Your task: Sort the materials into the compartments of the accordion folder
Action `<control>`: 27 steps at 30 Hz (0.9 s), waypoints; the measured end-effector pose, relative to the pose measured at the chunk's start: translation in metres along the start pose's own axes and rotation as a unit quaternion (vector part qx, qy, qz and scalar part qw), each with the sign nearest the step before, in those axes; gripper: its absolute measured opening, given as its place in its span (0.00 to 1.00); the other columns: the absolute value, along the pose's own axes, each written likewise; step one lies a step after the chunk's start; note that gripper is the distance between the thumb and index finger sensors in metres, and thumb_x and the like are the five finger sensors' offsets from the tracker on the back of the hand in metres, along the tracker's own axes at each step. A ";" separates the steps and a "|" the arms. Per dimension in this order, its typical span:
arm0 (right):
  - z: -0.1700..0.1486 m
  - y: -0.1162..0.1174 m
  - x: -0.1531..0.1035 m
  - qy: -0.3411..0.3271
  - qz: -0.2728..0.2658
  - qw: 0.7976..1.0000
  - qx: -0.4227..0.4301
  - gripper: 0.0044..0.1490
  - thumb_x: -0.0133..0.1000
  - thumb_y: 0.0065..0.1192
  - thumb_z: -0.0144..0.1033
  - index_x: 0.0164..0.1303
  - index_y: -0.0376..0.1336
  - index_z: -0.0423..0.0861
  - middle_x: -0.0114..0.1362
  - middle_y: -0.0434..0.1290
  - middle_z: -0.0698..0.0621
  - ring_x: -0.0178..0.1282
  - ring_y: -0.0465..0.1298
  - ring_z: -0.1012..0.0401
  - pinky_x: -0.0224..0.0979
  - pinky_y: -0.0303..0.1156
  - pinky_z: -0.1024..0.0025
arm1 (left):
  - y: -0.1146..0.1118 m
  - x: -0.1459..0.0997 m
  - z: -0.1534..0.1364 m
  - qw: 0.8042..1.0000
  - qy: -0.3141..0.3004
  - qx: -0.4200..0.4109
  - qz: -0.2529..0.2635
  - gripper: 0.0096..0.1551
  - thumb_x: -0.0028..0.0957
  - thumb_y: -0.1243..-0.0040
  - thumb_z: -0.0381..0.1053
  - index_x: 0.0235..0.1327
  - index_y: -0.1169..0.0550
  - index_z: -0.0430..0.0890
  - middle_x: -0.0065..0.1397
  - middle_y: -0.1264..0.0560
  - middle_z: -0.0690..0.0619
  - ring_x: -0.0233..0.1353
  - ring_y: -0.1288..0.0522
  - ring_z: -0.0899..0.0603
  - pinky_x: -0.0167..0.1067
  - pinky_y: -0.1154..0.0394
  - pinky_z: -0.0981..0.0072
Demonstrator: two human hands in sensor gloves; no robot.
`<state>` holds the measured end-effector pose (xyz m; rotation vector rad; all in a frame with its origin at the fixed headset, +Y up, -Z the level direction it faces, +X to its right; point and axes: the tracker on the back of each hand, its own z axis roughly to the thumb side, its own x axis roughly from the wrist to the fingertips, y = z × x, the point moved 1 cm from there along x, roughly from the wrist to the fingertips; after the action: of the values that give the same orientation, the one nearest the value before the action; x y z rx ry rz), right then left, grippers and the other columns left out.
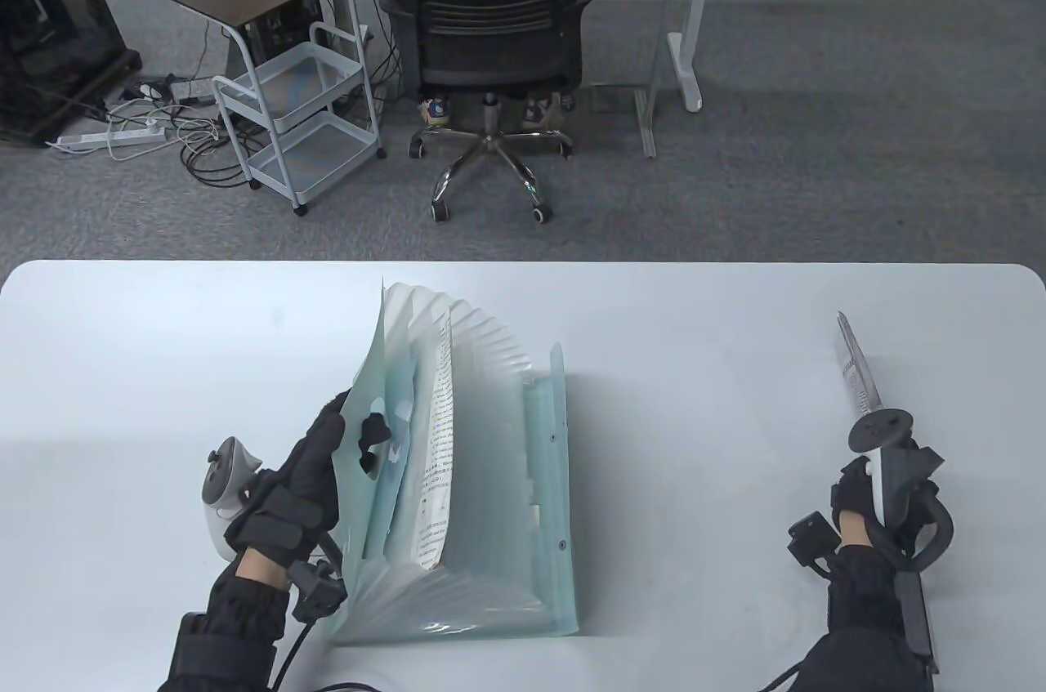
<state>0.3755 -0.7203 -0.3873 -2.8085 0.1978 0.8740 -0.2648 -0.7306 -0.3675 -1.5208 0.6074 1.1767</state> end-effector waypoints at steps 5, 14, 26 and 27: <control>-0.001 -0.008 -0.003 0.000 0.002 1.000 -0.007 0.35 0.68 0.54 0.37 0.82 0.46 0.43 0.72 0.65 0.43 0.65 0.70 0.51 0.75 0.63 0.41 | 0.000 0.000 0.000 1.000 -0.001 -0.001 0.001 0.41 0.79 0.59 0.58 0.92 0.55 0.37 0.83 0.41 0.35 0.88 0.64 0.23 0.72 0.64 0.27; 0.009 -0.037 -0.022 -0.038 -0.030 0.999 0.008 0.29 0.68 0.50 0.32 0.80 0.52 0.46 0.73 0.69 0.44 0.64 0.76 0.53 0.71 0.71 0.51 | 0.000 0.000 0.001 1.000 -0.002 -0.006 0.002 0.41 0.79 0.59 0.58 0.92 0.55 0.37 0.83 0.40 0.35 0.88 0.64 0.23 0.72 0.64 0.27; 0.038 -0.090 -0.067 -0.123 -0.040 0.991 0.027 0.31 0.64 0.64 0.34 0.78 0.58 0.46 0.68 0.75 0.45 0.49 0.86 0.60 0.51 0.82 0.66 | 0.000 -0.001 0.001 1.000 -0.003 -0.005 0.002 0.41 0.79 0.59 0.58 0.92 0.55 0.37 0.83 0.40 0.35 0.88 0.64 0.23 0.72 0.64 0.27; 0.040 -0.094 -0.070 -0.130 -0.035 0.990 0.036 0.30 0.65 0.62 0.32 0.78 0.57 0.45 0.69 0.75 0.44 0.49 0.86 0.60 0.51 0.82 0.66 | 0.000 -0.001 0.001 1.000 -0.003 -0.005 0.002 0.42 0.79 0.59 0.58 0.92 0.55 0.37 0.83 0.40 0.35 0.88 0.64 0.23 0.72 0.64 0.27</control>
<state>0.3139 -0.6156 -0.3660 -2.5866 0.0904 1.1767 -0.2655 -0.7294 -0.3667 -1.5245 0.6022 1.1894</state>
